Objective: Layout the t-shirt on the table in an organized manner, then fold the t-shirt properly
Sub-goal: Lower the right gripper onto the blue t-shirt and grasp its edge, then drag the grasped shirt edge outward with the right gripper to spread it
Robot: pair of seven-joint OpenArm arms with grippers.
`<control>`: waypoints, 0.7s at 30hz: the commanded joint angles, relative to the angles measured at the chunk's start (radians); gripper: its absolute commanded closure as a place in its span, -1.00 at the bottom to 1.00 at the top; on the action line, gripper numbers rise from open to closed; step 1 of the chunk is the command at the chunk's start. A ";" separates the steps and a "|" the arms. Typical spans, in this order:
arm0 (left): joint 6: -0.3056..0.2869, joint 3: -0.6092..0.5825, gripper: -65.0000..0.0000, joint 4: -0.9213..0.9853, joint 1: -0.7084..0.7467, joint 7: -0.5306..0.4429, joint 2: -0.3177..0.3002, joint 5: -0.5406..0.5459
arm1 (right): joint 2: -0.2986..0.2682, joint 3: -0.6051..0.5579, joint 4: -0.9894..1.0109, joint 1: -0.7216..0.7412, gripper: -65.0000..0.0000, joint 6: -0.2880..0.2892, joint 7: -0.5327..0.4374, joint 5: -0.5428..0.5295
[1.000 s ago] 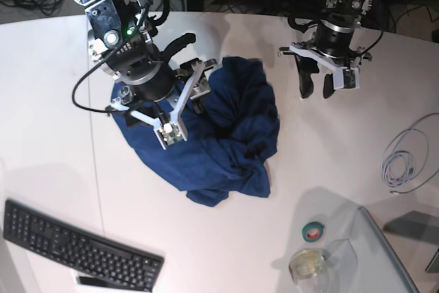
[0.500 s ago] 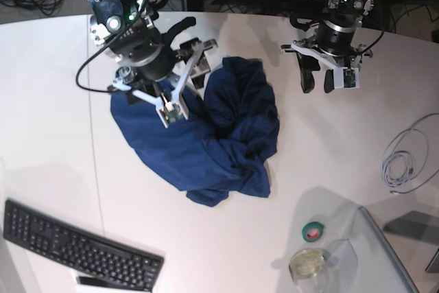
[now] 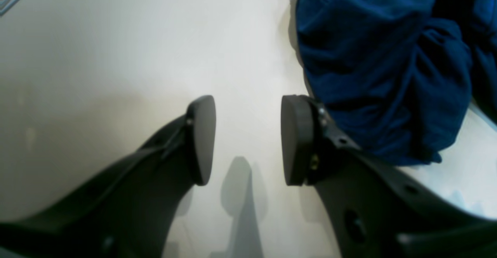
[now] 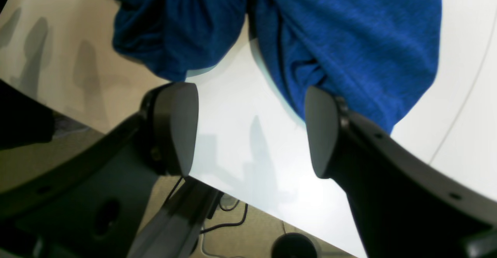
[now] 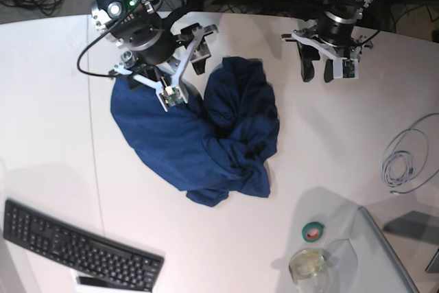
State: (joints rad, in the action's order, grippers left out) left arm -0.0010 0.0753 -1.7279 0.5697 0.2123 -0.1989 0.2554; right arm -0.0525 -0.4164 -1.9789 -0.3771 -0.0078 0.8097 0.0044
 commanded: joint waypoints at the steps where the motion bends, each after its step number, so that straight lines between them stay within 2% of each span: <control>1: 0.006 0.004 0.18 -0.021 0.008 -0.024 -0.012 0.000 | 0.001 0.000 -0.026 -0.009 -0.20 -0.002 -0.040 -0.001; 4: 0.005 0.004 0.17 -0.016 0.009 -0.024 -0.018 0.000 | -0.002 0.000 -0.026 -0.033 -0.20 -0.002 -0.091 -0.001; 7: -0.001 0.004 0.15 -0.013 0.009 -0.021 -0.024 0.002 | -0.004 0.000 -0.023 -0.033 -0.20 -0.002 -0.097 0.001; 12: -0.081 0.050 0.11 0.012 0.023 -0.024 -0.015 0.002 | -0.023 0.001 0.002 0.013 -0.20 -0.002 -0.097 0.001; 14: -0.107 0.091 -0.06 0.058 0.022 -0.024 -0.014 0.002 | -0.023 0.001 0.045 0.045 -0.20 -0.002 -0.097 0.001; 18: -0.113 0.149 -0.44 0.105 0.020 -0.024 -0.014 0.002 | -0.023 0.001 0.128 0.099 -0.20 -0.002 -0.097 0.001; 21: -0.115 0.176 -0.55 0.110 0.022 -0.024 -0.014 0.003 | -0.016 0.001 0.195 0.146 -0.20 -0.002 -0.102 0.001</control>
State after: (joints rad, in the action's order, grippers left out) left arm -0.1097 0.2451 -1.6035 0.5850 0.2111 -0.2050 0.2554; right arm -0.0761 -0.4141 -1.7664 -0.2398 -0.0086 0.7288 0.0082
